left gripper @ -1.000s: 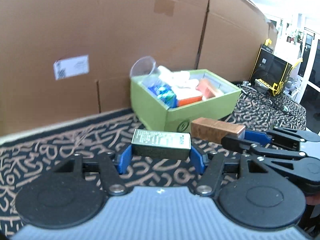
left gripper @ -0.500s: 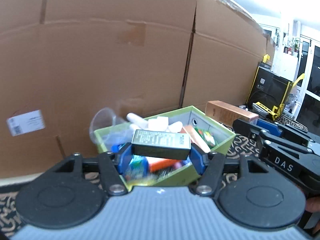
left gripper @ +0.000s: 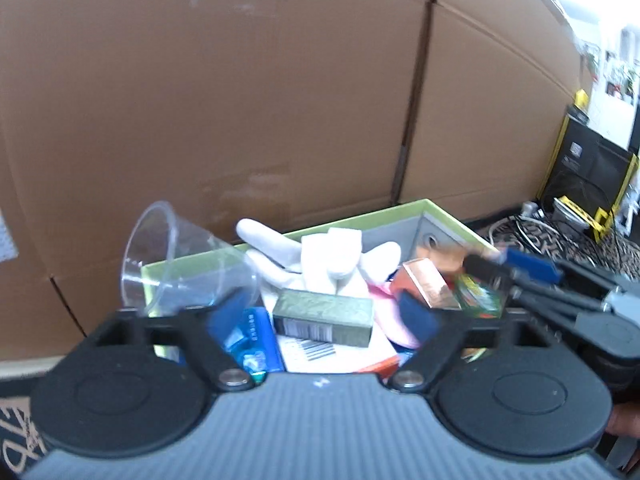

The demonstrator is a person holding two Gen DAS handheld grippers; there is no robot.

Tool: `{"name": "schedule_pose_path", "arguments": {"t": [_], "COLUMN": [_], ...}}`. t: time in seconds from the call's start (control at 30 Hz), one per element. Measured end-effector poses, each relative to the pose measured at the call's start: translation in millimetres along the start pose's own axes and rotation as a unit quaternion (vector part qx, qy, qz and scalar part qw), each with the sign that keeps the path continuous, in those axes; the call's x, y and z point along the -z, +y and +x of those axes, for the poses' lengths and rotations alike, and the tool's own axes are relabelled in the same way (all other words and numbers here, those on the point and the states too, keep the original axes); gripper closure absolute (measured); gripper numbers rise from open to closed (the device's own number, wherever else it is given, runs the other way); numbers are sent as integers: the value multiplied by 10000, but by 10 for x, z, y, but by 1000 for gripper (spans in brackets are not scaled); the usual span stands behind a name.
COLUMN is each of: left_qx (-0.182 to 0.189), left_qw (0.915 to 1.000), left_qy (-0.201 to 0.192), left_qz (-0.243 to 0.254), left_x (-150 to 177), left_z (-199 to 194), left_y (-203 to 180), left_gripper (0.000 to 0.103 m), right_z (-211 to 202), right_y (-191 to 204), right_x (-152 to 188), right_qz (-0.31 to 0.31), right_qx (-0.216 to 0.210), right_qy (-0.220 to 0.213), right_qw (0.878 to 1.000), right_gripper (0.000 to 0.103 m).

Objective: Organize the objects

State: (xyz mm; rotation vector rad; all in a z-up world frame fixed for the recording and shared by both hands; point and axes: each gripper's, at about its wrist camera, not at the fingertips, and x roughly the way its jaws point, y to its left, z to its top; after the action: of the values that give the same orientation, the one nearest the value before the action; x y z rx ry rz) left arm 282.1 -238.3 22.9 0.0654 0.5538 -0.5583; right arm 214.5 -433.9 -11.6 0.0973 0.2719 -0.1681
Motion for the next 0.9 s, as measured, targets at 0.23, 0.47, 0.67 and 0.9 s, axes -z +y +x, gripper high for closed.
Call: {"name": "schedule_pose_path", "arguments": {"t": [0.23, 0.47, 0.67, 0.9], "left_qx": [-38, -384, -782, -1124], "left_qw": [9998, 9989, 9967, 9930], "left_qy": [-89, -268, -205, -59], "left_qz": [-163, -32, -75, -353], "left_x": [108, 252, 458, 870], "left_z": [-207, -695, -1119, -1512], "left_y": [-35, -166, -209, -116], "left_gripper": [0, 0, 0, 0], "right_z": [-170, -618, -1057, -1392], "right_y": [-38, 21, 162, 258], "right_x": [26, 9, 103, 283], "right_qz": [19, -26, -345, -403], "right_qx": [48, -25, 15, 10], "right_qy": [69, 229, 453, 590], "right_qw": [10000, 9997, 9984, 9974], "right_gripper": [17, 4, 0, 0]}}
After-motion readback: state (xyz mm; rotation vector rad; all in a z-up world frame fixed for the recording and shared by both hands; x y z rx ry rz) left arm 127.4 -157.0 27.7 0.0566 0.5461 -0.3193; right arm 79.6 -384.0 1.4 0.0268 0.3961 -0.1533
